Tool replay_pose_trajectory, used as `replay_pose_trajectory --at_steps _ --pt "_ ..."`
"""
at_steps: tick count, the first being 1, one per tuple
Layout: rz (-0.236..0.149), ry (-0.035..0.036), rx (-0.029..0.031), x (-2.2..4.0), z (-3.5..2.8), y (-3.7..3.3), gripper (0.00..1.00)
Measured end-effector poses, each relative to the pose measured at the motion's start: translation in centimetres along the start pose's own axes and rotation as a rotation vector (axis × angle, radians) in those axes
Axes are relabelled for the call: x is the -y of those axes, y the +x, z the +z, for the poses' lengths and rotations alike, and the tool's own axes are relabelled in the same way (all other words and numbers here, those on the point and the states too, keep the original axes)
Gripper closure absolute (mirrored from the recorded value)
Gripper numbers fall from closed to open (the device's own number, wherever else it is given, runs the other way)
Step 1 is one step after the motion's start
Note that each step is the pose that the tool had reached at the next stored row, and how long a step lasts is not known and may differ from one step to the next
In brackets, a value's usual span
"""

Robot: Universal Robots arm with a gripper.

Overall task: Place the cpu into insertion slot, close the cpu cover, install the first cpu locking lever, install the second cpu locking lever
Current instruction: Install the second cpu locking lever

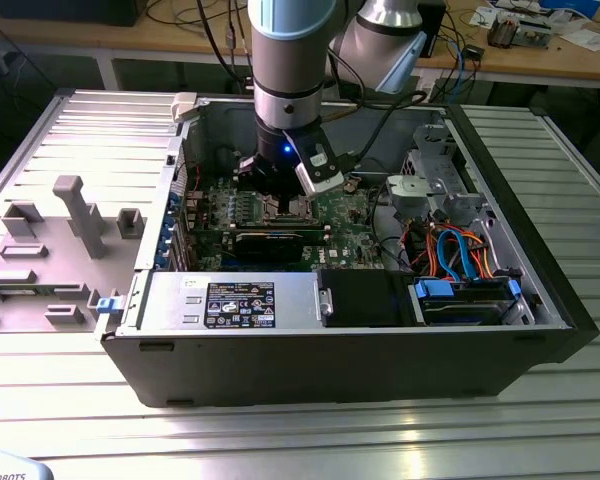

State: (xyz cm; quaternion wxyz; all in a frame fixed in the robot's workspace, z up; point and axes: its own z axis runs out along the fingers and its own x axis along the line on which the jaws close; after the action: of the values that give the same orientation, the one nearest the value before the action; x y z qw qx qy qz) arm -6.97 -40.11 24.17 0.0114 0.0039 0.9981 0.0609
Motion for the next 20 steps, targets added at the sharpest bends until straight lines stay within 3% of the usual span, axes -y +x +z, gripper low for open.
replay_pose_trajectory --at_steps 7,9,12,16,17,18,20 --pt "0.000 0.0000 -0.0003 0.01 0.00 0.03 0.89" --pt "0.001 -0.0010 -0.0069 0.01 0.00 0.02 0.89" --pt "0.003 -0.0014 -0.0304 0.03 0.16 0.01 0.89" --pt "-0.005 -0.0071 -0.0343 0.26 0.39 0.02 0.89" --pt "-0.007 -0.0096 -0.0347 0.34 0.39 0.02 0.89" --pt "-0.009 -0.0167 -0.0349 0.50 0.38 0.02 0.89" --pt "-0.010 -0.0200 -0.0359 0.65 0.36 0.03 0.89"
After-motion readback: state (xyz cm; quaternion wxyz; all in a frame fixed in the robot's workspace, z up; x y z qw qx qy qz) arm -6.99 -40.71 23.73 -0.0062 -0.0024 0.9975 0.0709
